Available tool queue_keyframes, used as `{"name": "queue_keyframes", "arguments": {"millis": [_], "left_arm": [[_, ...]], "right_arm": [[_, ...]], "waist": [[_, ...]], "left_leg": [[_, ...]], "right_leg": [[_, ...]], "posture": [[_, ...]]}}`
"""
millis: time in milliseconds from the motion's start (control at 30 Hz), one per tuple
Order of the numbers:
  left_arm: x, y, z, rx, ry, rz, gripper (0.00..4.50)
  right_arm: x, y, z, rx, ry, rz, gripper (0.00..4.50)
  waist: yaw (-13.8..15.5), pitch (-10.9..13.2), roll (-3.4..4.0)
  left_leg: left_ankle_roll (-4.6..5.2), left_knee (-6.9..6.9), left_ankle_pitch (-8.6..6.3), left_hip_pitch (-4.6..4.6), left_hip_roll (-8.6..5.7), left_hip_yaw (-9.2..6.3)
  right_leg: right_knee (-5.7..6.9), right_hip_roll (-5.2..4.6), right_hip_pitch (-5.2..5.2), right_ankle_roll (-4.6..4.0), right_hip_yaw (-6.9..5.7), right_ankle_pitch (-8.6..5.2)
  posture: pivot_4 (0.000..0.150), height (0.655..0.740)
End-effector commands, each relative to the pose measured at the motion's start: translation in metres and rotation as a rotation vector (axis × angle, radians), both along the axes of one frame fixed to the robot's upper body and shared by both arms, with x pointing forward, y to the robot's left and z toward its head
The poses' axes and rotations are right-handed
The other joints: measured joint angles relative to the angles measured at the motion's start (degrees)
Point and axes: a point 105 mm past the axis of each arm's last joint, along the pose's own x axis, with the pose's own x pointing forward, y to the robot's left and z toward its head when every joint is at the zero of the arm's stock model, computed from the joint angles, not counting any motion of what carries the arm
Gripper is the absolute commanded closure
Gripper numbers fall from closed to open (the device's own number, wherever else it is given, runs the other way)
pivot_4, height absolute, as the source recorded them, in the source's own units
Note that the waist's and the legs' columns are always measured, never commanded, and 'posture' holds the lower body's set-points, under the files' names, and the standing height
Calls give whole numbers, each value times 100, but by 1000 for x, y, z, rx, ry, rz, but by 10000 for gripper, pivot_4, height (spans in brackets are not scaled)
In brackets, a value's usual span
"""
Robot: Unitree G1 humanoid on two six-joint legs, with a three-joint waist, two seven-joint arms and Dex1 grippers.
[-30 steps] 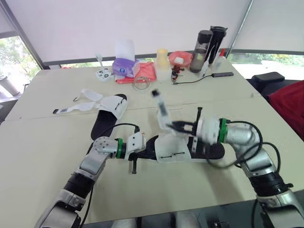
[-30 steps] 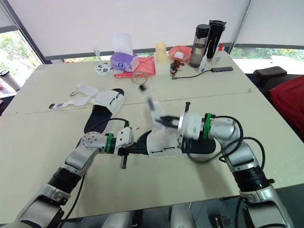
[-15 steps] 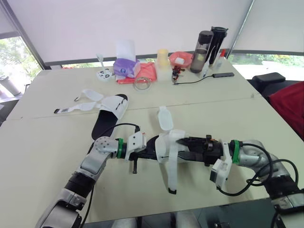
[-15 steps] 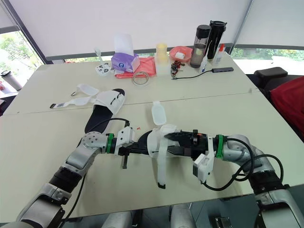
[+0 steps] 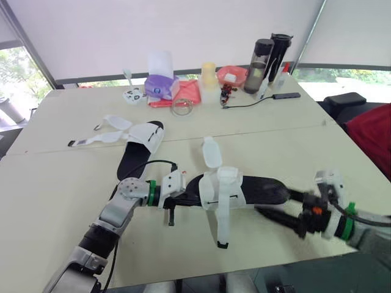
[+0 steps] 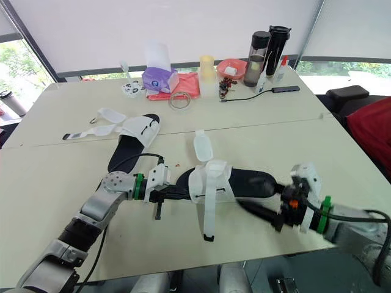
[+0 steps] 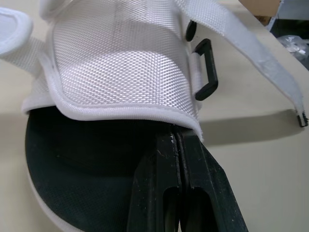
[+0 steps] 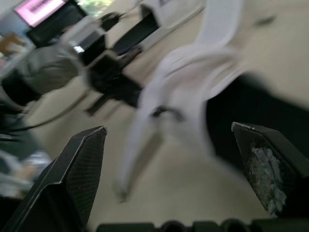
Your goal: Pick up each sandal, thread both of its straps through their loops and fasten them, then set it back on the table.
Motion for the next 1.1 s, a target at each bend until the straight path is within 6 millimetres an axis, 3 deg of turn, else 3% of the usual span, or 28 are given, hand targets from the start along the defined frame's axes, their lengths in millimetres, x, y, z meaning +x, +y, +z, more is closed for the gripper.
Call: {"name": "queue_keyframes", "arguments": {"millis": [33,433,833,1100], "left_arm": [[-12,-1,-4,2,29,-3,45000],[-29,5,-5,33,19,33,45000],[10,25,0,79,-134,144,45000],[15,18,9,29,-112,138,45000]], "right_arm": [[-17,12,-6,-21,70,85,557],[-21,36,-36,17,191,162,557],[-12,41,-42,17,191,199,557],[-2,45,-49,28,178,172,557]], "waist": [[13,0,0],[141,1,-4],[145,1,-4],[140,1,-5]], "left_leg": [[2,0,-1,0,0,-1],[24,-6,-17,-10,0,5],[23,1,-17,-10,-2,4],[24,1,-17,-10,-4,5]], "right_leg": [[-13,0,6,-1,-3,2],[-54,-2,10,5,-16,8],[-55,-3,14,4,-18,10],[-54,2,12,8,-19,12]], "posture": [[1500,7400],[1500,7400],[1500,7400],[1500,7400]]}}
